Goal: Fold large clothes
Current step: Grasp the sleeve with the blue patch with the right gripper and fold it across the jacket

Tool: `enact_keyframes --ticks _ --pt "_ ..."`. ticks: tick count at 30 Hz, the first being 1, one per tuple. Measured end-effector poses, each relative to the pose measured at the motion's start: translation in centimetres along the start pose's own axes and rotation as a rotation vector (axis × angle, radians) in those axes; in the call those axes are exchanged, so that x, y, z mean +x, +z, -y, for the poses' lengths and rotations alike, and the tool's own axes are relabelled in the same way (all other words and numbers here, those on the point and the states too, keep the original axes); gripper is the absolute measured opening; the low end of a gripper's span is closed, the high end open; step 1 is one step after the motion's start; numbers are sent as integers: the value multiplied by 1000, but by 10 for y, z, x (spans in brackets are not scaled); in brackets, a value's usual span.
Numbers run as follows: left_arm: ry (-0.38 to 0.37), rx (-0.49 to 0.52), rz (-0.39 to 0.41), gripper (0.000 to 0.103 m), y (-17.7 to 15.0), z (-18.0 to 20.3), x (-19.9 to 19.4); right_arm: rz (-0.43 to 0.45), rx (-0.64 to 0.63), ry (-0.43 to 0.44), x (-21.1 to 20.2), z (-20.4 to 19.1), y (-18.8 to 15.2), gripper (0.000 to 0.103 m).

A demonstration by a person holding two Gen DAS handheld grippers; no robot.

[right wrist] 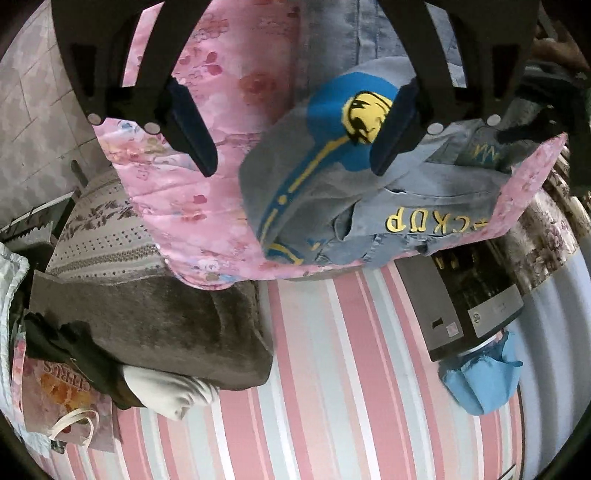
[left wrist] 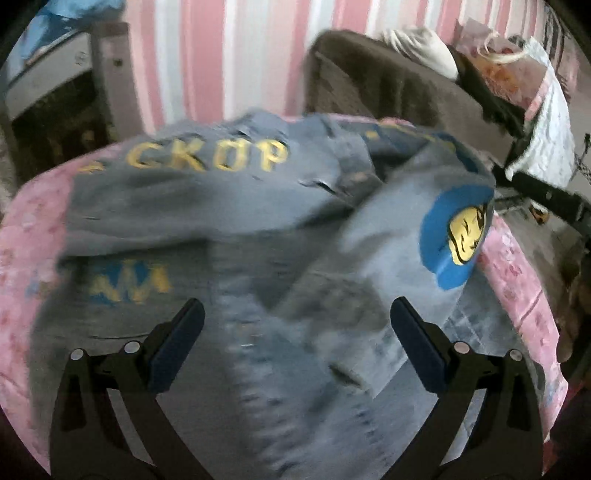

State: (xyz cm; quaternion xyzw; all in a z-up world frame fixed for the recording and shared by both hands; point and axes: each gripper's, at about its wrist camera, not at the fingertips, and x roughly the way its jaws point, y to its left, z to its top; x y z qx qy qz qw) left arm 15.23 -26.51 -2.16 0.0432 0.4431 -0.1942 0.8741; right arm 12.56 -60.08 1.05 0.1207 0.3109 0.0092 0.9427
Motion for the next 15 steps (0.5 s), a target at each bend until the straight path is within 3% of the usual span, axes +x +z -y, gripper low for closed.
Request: enact_keyframes --ticks 1,2,3,4,6,9,10,12,13,15 --pt "-7 0 -16 97 0 5 11 -4 1 -2 2 4 -1 86" --pt "-29 -4 -28 86 0 8 19 -9 4 0 4 6 -1 87" --pt "-55 -11 -43 67 1 9 27 -11 6 2 5 6 -2 88" --pt "-77 -32 -62 56 2 8 34 -16 5 1 8 8 -1 88" --pt "-129 -77 -37 16 7 -1 32 -21 -1 -4 9 10 -1 88" --pt "-152 -108 54 10 20 -22 2 -19 1 -9 9 18 1 88" --pt "-146 -136 121 10 30 -40 -21 -16 6 -11 9 21 3 88" --pt "-103 -143 209 10 43 -60 -53 -13 13 -13 11 23 7 88" --pt "-41 -115 290 10 55 -72 -81 -11 17 -8 13 23 11 88" --pt "32 -81 361 10 69 -87 -109 -8 11 -1 18 16 19 88"
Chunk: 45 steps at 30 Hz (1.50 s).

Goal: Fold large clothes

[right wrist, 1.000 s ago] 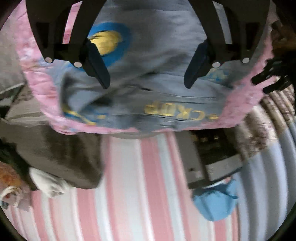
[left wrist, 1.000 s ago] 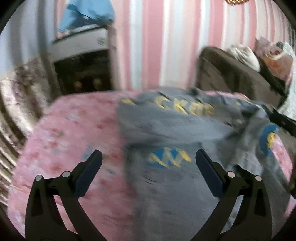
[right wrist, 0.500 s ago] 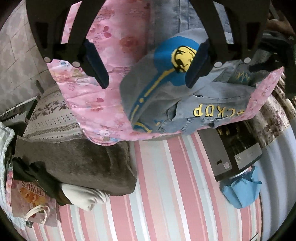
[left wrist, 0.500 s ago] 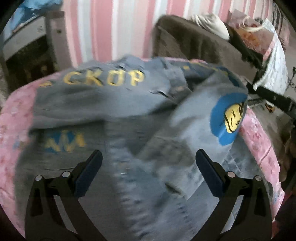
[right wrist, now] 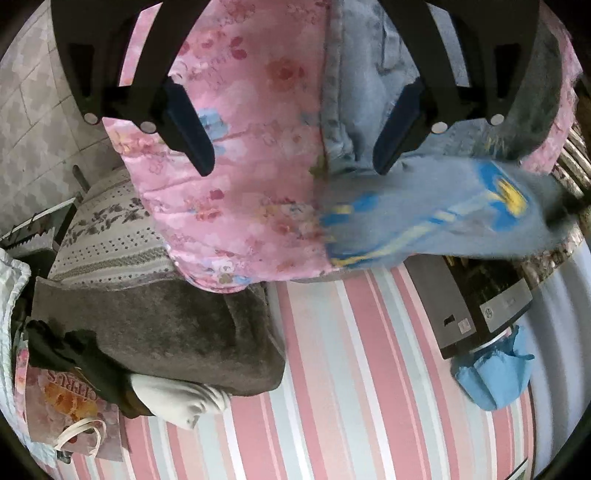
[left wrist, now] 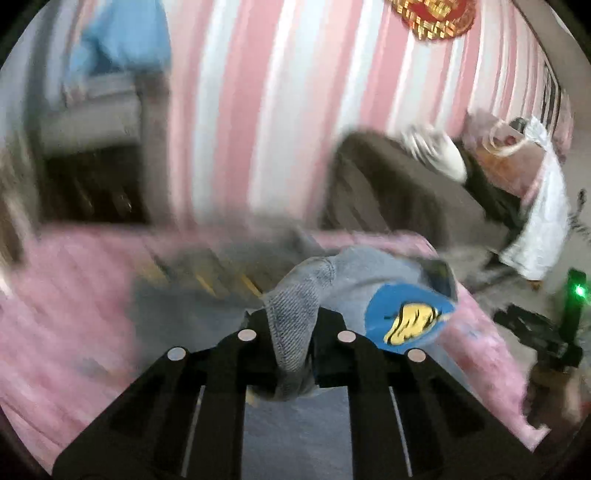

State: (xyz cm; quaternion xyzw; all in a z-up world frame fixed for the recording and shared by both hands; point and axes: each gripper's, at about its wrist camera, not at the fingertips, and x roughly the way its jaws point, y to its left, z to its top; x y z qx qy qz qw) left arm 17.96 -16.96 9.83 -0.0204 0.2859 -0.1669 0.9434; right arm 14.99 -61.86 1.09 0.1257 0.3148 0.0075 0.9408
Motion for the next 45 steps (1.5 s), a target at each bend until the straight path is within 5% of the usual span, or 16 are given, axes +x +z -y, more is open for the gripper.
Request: enact_keyframes --ticks 5,7,9,11,15,20,25,31,32,33,35,39,45 --pt "76 -19 35 19 44 -51 -13 -3 -85 20 19 -38 20 89" --pt "88 -79 -59 36 43 -80 13 -16 -131 17 33 -56 27 89" --pt "103 -132 -155 69 28 -105 35 -34 -157 31 48 -71 32 89" --pt "168 -146 -251 90 4 -124 61 -48 -174 33 57 -81 33 89" --pt "190 -151 -251 96 -25 -144 71 -60 -187 43 71 -91 32 89" --pt "115 31 -194 100 -47 -113 54 -70 -187 49 78 -91 26 89" --pt "147 214 -196 100 -67 -83 52 -84 -155 53 79 -85 14 89" --pt "149 241 -219 98 -81 -92 69 -93 -158 61 73 -85 0 89" --pt "134 247 -228 88 -84 -92 72 -92 -156 62 72 -85 0 89" --pt "106 245 -243 63 -87 -92 75 -95 -156 64 72 -86 -1 89" --pt "29 224 -290 31 -89 -90 80 -99 -158 63 71 -87 -3 89" --pt "-37 200 -267 24 -81 -85 61 -84 -164 70 61 -88 -5 89" --pt "-139 53 -131 24 -30 -94 -12 -36 -174 94 45 -94 5 90"
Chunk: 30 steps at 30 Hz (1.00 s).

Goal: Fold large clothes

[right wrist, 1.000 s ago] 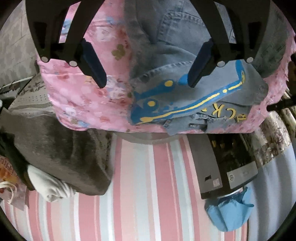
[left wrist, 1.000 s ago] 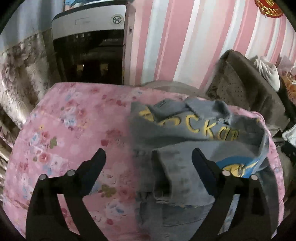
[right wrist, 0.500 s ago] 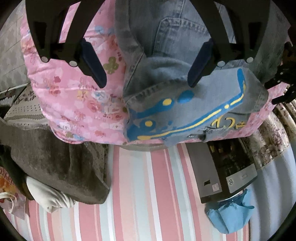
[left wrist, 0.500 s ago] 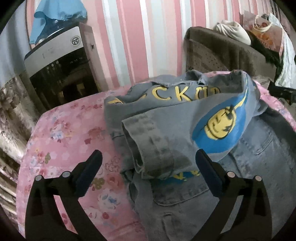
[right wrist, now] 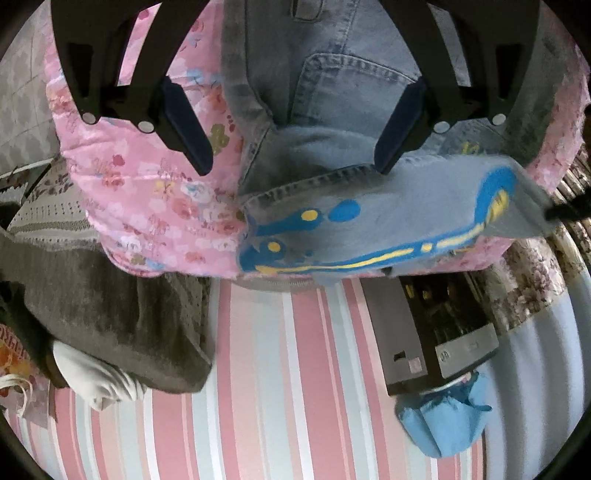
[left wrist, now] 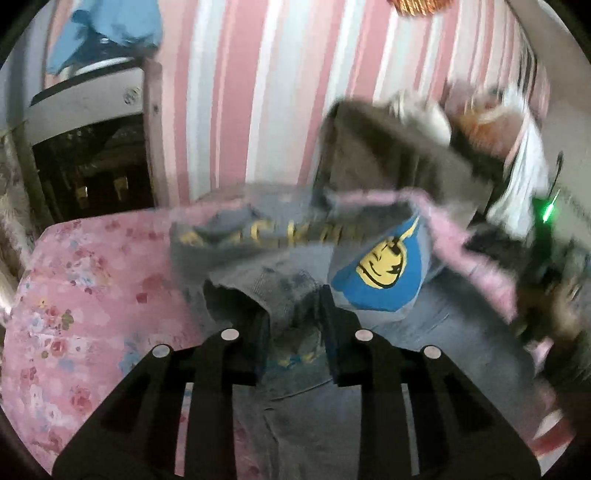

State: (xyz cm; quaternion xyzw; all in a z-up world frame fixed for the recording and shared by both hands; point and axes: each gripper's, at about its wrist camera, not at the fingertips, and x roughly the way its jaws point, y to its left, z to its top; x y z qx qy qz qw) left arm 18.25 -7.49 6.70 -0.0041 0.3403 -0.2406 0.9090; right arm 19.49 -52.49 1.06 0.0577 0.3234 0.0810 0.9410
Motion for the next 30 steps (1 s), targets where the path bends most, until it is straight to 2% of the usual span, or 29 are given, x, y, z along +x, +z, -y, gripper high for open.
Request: enact_keyframes --ticks 2,5,8,11,12,13,14,15,16,20,23,25,27,30 --pt "26 -64 16 24 18 -13 -9 9 -16 0 2 -4 8 92" --pt "78 -188 -17 24 41 -51 12 2 -58 -9 17 -15 21 92" --pt "187 -221 -79 24 53 -83 52 -10 -87 -16 35 -24 33 92" --pt "235 -208 -157 28 53 -100 95 -20 -95 -18 54 -33 44 92" --pt "246 -204 -179 34 50 -102 108 -24 -87 -14 59 -36 46 92" --pt "288 -193 -183 43 47 -102 115 -24 -81 -8 63 -38 48 92" --pt "319 -189 -181 71 44 -103 119 -26 -75 -3 68 -41 50 92" --pt "351 -190 -177 90 43 -104 121 -27 -70 -1 73 -44 51 92" --pt "374 -200 -166 92 42 -108 121 -28 -67 8 78 -49 51 92" --pt "382 -217 -86 93 48 -104 101 -44 -82 25 96 -66 47 92" --pt "322 -165 -18 98 54 -74 85 -61 -82 8 112 -75 42 92" --pt "268 -97 -32 100 54 -46 92 -90 -105 -39 126 -78 38 92" --pt "262 -45 -75 100 51 -26 110 -131 -142 -119 142 -76 34 92" --pt "246 -60 -162 100 42 -18 147 -177 -140 -220 158 -57 29 92"
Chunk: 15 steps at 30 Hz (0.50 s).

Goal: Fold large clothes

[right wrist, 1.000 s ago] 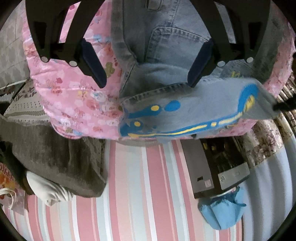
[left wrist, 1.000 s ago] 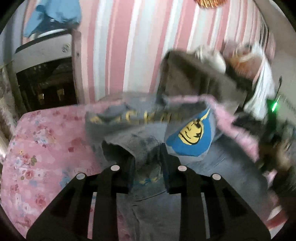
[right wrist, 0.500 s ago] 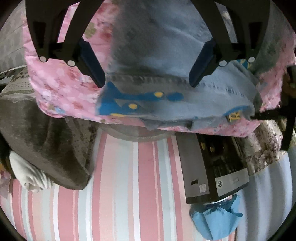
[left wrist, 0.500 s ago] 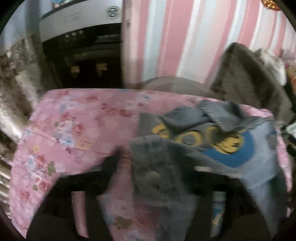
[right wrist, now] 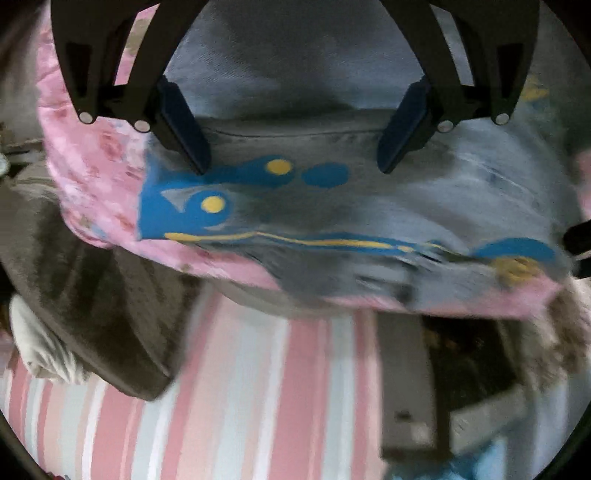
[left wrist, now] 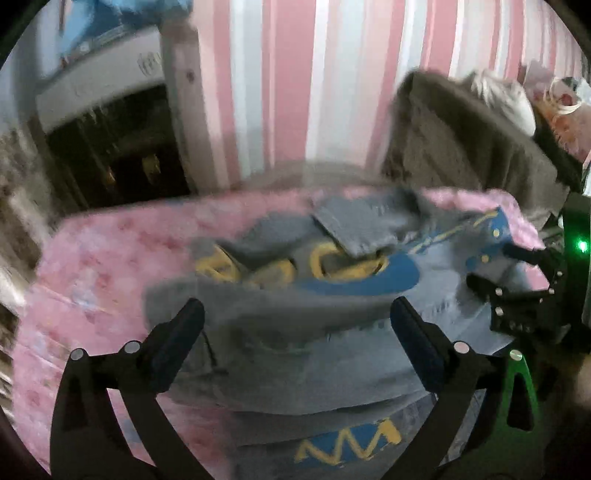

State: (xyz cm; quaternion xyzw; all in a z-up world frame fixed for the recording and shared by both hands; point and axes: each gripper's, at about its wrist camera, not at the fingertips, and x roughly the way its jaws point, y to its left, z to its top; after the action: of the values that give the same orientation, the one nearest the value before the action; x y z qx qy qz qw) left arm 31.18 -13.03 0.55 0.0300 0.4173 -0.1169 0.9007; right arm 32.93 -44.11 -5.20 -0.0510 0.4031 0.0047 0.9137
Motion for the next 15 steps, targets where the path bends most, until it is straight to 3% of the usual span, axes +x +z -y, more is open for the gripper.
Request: enact_keyframes --ticks 2,5,15 --pt "-7 -26 -27 100 -2 2 18 -36 45 -48 14 23 -6 92" --pt "6 -23 -43 100 -7 5 36 -42 87 4 21 44 -13 93" --pt "141 55 -50 100 -20 8 68 -73 110 15 28 50 -11 99"
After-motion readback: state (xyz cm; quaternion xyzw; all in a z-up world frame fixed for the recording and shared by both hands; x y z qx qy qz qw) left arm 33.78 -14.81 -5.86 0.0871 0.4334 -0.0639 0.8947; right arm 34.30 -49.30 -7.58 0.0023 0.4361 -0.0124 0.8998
